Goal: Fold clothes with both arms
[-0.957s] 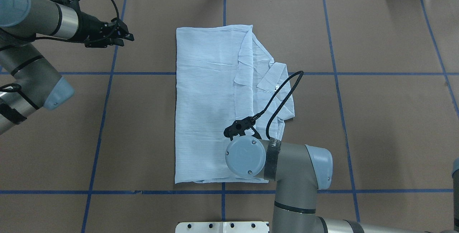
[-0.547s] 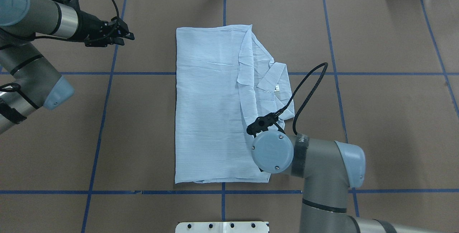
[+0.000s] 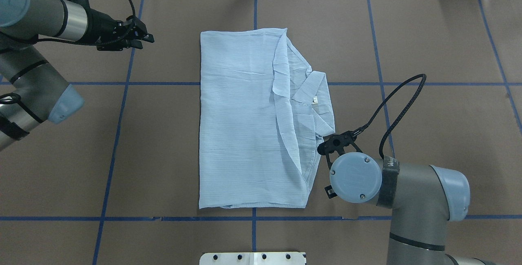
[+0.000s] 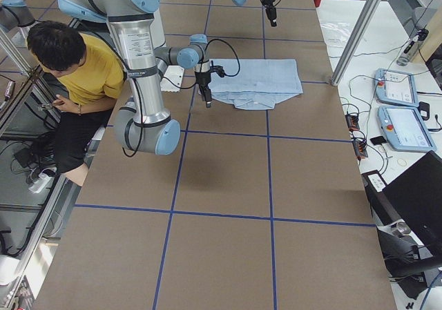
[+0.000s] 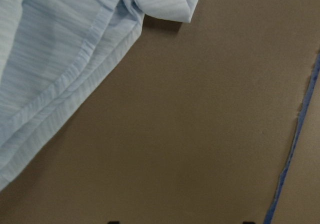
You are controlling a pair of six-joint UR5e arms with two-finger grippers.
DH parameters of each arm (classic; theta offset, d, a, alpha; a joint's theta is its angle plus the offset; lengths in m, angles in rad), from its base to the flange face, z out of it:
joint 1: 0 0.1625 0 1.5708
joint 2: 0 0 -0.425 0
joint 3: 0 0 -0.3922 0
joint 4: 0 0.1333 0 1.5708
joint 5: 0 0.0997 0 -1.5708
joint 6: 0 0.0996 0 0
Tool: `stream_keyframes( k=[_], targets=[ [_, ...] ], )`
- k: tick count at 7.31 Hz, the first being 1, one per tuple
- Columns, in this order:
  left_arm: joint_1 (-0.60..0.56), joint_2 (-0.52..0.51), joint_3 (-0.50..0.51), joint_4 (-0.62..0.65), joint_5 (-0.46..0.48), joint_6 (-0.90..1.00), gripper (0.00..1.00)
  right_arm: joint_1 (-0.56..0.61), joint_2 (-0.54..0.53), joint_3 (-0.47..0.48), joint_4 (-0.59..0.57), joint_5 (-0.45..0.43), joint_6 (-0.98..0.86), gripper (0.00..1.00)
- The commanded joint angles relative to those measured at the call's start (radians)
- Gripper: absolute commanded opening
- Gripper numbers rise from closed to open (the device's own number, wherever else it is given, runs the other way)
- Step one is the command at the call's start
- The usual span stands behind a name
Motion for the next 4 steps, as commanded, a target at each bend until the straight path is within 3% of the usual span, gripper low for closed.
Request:
stream_keyframes(
  k=[1,2,4],
  targets=[
    [-0.013,0.012,-0.02,0.0,-0.024,0.004,0.48,0.025,0.101,-0.047,0.016,0.005,0.022,0.9],
    [-0.027,0.056,-0.055,-0.003,-0.052,0.009,0.48,0.035,0.176,-0.112,0.062,0.002,0.027,0.92],
    [-0.035,0.058,-0.06,-0.003,-0.057,0.009,0.48,0.041,0.225,-0.246,0.236,0.002,0.055,0.92]
  ],
)
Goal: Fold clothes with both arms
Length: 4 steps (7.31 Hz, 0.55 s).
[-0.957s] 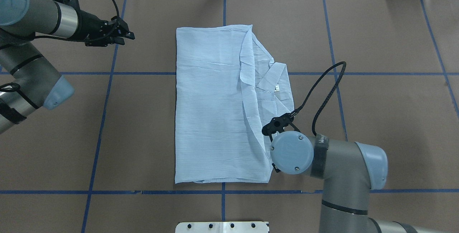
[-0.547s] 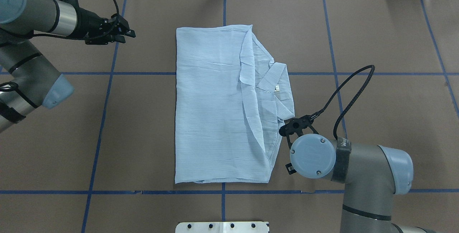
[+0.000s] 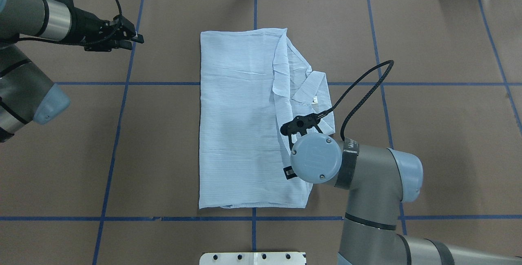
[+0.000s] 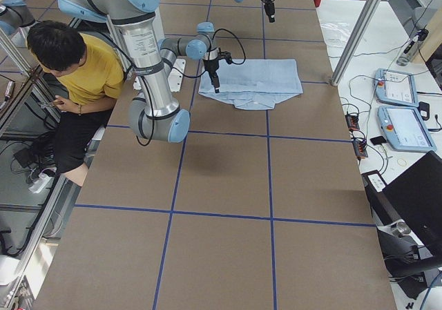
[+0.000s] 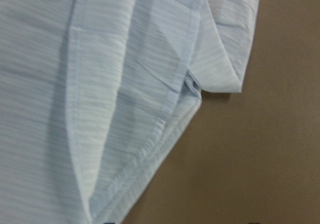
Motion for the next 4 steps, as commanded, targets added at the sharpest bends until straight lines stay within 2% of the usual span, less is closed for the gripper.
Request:
stream_keyframes(
  k=[1,4],
  targets=[
    [-0.005,0.008,-0.008,0.0,-0.006,0.001,0.48,0.02,0.064,-0.122,0.096,0.001,0.01,0.92],
    [-0.004,0.011,-0.025,0.001,-0.007,-0.002,0.48,0.057,0.061,-0.187,0.096,0.006,-0.009,0.92]
  ],
)
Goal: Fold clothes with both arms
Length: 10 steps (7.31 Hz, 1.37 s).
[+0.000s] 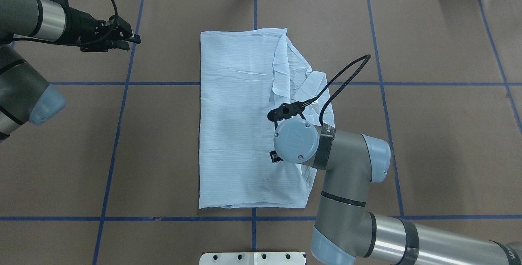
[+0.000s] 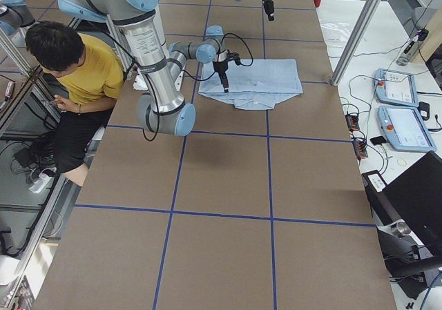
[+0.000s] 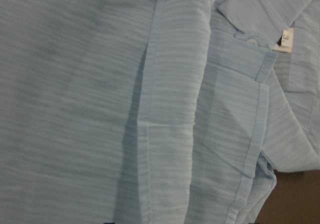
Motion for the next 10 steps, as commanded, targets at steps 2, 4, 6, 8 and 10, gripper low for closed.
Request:
stream_keyframes(
  k=[2,4,6,8,10],
  targets=[
    [-0.001,0.001,-0.012,0.001,-0.001,-0.002,0.48,0.079,-0.027,-0.011,0.001,0.051,-0.017,0.93],
    [-0.001,0.003,-0.019,0.001,0.001,-0.002,0.48,0.115,-0.226,0.186,0.0,0.088,-0.075,0.94],
    [-0.001,0.002,-0.021,0.001,0.001,-0.003,0.48,0.11,-0.268,0.244,-0.002,0.088,0.003,0.94],
    [-0.001,0.001,-0.027,0.003,0.001,-0.005,0.49,0.071,-0.238,0.247,0.001,0.081,0.251,0.94],
    [0.002,0.008,-0.026,0.001,0.007,-0.002,0.48,-0.013,-0.195,0.25,0.004,0.059,0.644,0.97]
  ],
)
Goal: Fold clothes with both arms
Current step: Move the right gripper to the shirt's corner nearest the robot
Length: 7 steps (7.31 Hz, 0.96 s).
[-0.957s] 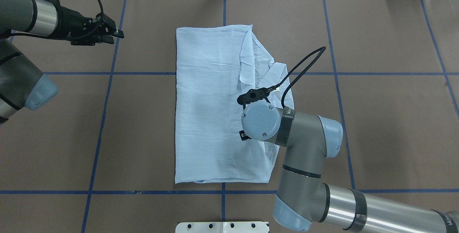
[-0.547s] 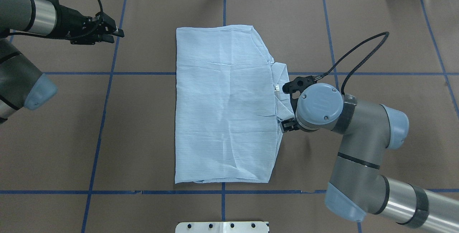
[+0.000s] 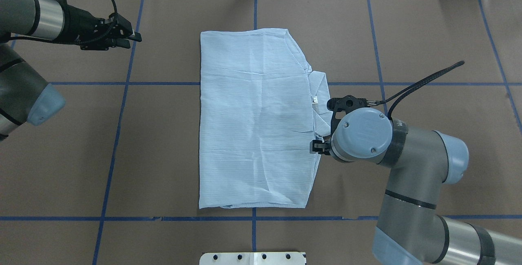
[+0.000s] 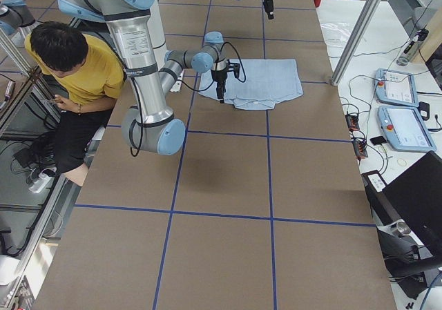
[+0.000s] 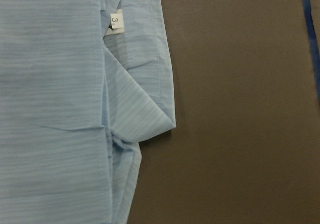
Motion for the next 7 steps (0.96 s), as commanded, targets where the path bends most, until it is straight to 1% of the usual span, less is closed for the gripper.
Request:
stream_keyframes(
  k=[1,2,3,4,5,7],
  targets=[
    [0.005,0.004,0.001,0.0,0.006,0.001,0.48,-0.093,0.024,0.004,0.067,-0.045,0.453,0.97],
    [0.005,0.003,0.0,0.0,0.004,0.001,0.48,-0.131,0.024,0.006,0.132,-0.097,0.617,0.97],
    [0.005,0.002,0.0,-0.002,0.007,0.002,0.48,-0.168,0.024,0.004,0.144,-0.128,0.76,0.97],
    [0.005,0.002,-0.008,-0.002,0.007,0.001,0.48,-0.206,0.025,0.001,0.146,-0.134,0.885,0.97],
    [0.007,0.002,-0.006,-0.002,0.009,0.002,0.48,-0.214,0.024,0.003,0.148,-0.136,1.003,0.96],
    [0.004,0.004,0.0,-0.002,0.013,0.002,0.48,-0.255,0.027,0.006,0.149,-0.207,1.161,0.95]
  ],
)
